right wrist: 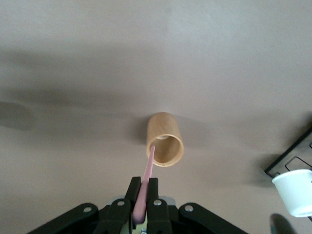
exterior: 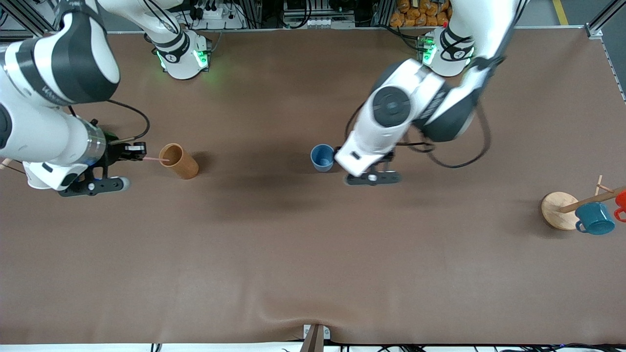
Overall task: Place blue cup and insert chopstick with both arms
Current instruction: 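Carry the blue cup to mid-table with the left gripper and set it down, then release the blue cup while the right gripper brings the chopstick above it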
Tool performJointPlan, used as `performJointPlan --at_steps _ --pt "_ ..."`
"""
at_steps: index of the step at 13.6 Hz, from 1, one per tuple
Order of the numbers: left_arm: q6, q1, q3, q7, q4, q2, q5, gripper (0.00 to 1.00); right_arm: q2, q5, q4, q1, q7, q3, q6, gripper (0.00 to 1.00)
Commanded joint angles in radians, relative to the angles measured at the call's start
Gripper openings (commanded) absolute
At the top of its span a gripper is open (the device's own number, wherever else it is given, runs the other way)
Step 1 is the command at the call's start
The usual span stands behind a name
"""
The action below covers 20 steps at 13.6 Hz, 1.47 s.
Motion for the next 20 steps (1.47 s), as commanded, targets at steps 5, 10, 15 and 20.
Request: performJointPlan --at_steps 5,10,15,20 --pt "-0.152 0.224 -0.009 0.073 0.006 -0.192 0.02 1.0 0.033 0.117 0.038 0.144 0.014 0.023 0.233 0.0" --pt "-0.233 0.39 -0.019 0.369 0.006 -0.257 0.02 1.0 0.081 0.104 0.03 0.327 0.054 0.021 0.411 0.0" --pt "-0.323 0.404 0.058 0.559 -0.015 -0.365 0.014 1.0 0.112 0.078 0.03 0.44 0.18 0.02 0.451 0.0" --pt "-0.395 0.381 0.207 0.619 -0.023 -0.447 -0.065 1.0 0.132 0.081 0.03 0.523 0.239 0.02 0.493 0.0"
